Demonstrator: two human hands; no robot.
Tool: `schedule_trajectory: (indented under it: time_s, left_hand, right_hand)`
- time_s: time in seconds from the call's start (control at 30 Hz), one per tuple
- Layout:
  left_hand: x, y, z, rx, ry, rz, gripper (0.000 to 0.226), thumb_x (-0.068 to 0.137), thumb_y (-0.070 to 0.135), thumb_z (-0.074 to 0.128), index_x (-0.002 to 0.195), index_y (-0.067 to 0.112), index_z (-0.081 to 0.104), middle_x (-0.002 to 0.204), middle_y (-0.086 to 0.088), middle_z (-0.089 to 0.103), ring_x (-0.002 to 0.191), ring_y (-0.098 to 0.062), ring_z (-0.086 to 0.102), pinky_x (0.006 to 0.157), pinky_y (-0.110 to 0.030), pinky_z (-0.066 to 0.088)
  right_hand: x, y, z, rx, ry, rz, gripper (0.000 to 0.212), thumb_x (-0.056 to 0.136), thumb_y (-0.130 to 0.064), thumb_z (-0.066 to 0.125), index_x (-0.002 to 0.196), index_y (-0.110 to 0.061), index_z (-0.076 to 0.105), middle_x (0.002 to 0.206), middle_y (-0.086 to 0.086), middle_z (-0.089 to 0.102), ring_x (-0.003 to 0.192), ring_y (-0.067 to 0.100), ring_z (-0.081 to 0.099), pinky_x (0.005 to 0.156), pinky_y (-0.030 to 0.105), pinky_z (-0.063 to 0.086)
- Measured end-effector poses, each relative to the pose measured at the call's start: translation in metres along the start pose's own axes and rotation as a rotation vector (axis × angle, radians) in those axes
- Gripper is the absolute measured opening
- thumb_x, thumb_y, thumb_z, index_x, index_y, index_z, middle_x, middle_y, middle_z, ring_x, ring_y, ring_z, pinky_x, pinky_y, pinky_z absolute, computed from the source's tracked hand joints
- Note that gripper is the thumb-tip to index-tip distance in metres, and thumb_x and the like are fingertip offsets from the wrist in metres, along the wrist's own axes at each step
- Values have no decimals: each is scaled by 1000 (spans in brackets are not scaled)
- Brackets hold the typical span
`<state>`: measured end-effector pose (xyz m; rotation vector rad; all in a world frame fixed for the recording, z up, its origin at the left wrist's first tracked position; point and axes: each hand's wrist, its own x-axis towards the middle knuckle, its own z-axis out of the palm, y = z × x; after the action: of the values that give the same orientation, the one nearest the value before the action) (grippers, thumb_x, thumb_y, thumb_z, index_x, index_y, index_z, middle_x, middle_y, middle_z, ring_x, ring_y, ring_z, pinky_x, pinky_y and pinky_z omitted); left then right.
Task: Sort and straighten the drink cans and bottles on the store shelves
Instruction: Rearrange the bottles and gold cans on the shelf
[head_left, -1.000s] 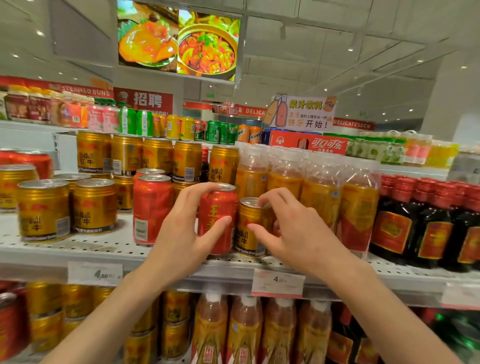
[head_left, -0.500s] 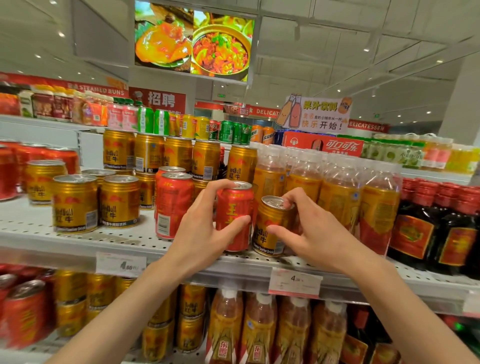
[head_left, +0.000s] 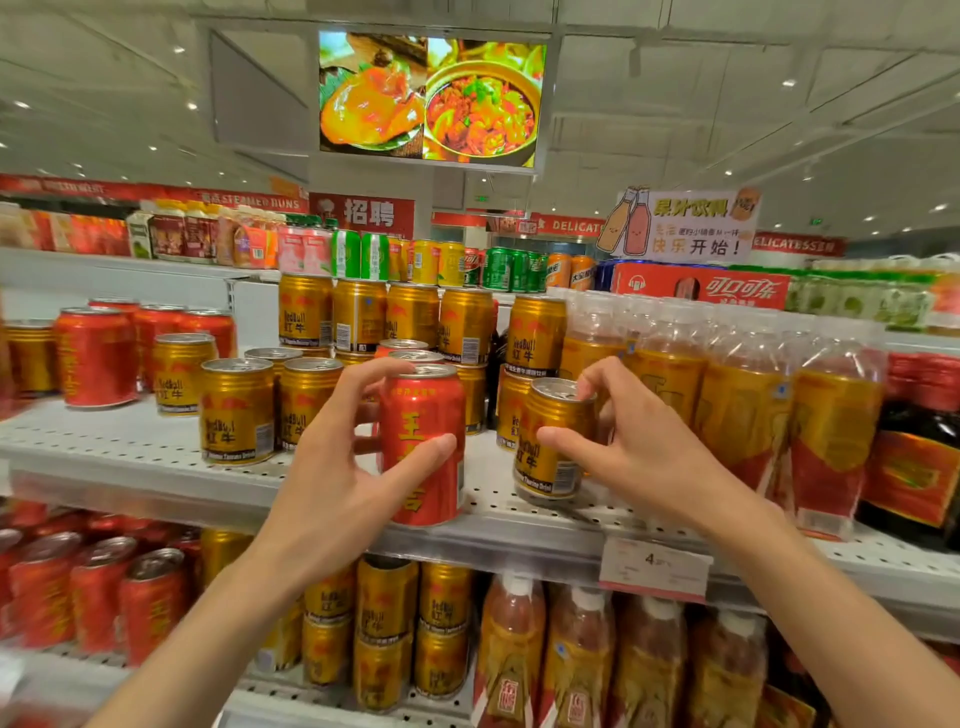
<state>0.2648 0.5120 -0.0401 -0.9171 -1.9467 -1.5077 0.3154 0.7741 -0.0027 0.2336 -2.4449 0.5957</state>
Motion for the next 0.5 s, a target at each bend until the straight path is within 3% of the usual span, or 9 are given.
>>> schedule_trajectory:
  time_s: [0.2, 0.3, 0.4, 0.5]
  left_hand:
    - [-7, -7, -24, 6, 16, -42, 56, 76, 50, 77, 124, 44, 49, 117, 31, 59, 110, 3, 61, 89, -20, 51]
    - [-7, -10, -33, -16, 31, -68, 52, 78, 50, 79, 120, 40, 50, 118, 27, 63, 111, -1, 64, 90, -31, 56]
    - [-7, -11, -37, -49, 40, -95, 48, 76, 48, 76, 116, 38, 51, 117, 24, 65, 111, -1, 64, 86, -31, 59]
    - [-7, -11, -38, -69, 45, -111, 45, 77, 48, 74, 114, 38, 52, 117, 18, 67, 111, -3, 65, 84, -31, 59]
  right_hand:
    - [39, -10, 41, 44, -67, 16, 36, 90, -51, 68, 102, -30, 42, 90, -12, 56, 69, 6, 52, 67, 28, 47]
    - [45, -9, 57, 34, -32, 37, 36, 92, -49, 67, 106, -29, 41, 85, -16, 51, 66, 2, 50, 63, 24, 41]
    - [43, -9, 64, 33, 3, 38, 36, 93, -48, 65, 112, -28, 41, 79, -19, 46, 63, 1, 47, 59, 20, 34]
    - [38, -10, 64, 36, 11, 32, 35, 95, -46, 64, 118, -31, 42, 93, -14, 52, 67, 6, 55, 64, 22, 44]
